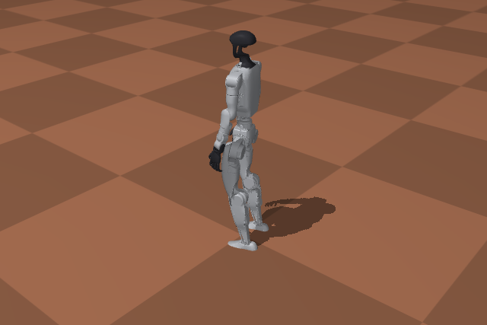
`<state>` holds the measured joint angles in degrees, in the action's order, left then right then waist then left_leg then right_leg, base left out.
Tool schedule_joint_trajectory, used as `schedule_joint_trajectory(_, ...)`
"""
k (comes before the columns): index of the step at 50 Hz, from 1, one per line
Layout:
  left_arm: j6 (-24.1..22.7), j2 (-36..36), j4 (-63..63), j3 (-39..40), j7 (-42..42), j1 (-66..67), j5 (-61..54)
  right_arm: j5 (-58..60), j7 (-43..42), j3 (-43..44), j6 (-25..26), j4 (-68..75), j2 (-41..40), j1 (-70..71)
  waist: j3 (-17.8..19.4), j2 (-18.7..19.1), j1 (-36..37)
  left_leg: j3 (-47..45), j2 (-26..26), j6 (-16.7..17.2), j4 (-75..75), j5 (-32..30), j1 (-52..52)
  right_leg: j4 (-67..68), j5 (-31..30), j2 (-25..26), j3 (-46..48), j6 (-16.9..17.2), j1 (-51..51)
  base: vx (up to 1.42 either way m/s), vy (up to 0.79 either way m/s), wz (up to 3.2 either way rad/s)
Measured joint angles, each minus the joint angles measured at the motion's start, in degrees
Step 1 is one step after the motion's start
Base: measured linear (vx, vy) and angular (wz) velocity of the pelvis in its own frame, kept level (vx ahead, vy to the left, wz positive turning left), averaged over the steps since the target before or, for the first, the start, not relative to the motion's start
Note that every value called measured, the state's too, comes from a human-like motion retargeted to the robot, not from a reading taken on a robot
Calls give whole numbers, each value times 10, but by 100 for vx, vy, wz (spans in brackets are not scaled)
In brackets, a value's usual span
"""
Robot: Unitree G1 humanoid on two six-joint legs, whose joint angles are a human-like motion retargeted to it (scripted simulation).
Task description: Walk
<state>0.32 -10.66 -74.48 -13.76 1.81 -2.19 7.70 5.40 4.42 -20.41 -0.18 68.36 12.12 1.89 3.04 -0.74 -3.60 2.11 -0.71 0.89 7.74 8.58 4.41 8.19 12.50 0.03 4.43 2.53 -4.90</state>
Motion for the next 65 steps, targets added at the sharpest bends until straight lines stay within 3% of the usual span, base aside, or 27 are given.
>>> schedule_joint_trajectory(31, 5, -15, 3, 23, -10, -15, -8, -3, -3, -5, 1, -24, -15, 10, 16, -9, -4, 14, 10, 13, 69, 7, -40, 32, 6, 13, -2, -13, 21, -3, -2, 0)
schedule_joint_trajectory(35, 3, -7, 5, 27, -13, -10, -13, 0, -5, -9, 0, -22, -3, 3, 26, -8, -1, 20, 14, 26, 124, 12, -76, 36, -4, 19, 4, -17, 33, -17, -6, 4)
schedule_joint_trajectory(43, -3, -18, 18, 25, -12, -21, -18, 13, -3, -20, 2, -21, 8, 9, 41, -9, -1, -34, 48, -1, 361, 100, -137, 43, -35, 25, 20, -19, 67, -23, -2, 14)
schedule_joint_trajectory(50, -4, -23, 28, 18, -12, -21, -17, 25, -6, -28, 3, -24, 16, 18, 32, -4, -16, -25, 58, -2, 526, 77, -100, 50, -73, 34, 25, -24, 113, -29, 5, 11)
schedule_joint_trajectory(58, -9, -28, 55, 4, -21, -25, -30, 19, -26, -40, -2, -38, 17, 43, 23, 4, -33, 62, 19, 35, 436, 41, 6, 56, -141, 38, 24, -13, 180, -39, 12, 5)
schedule_joint_trajectory(62, -11, -31, 77, -4, -28, -37, -41, 11, -35, -40, 0, -46, 12, 63, 33, 0, -35, 84, 5, 17, 336, 90, 36, 56, -182, 25, 24, 8, 218, -51, 14, 9)
schedule_joint_trajectory(65, -12, -31, 89, -9, -36, -49, -47, 8, -40, -34, 2, -54, 6, 77, 48, -11, -33, 80, -6, -13, 271, 143, 40, 50, -221, 9, 6, 46, 243, -57, 15, 14)
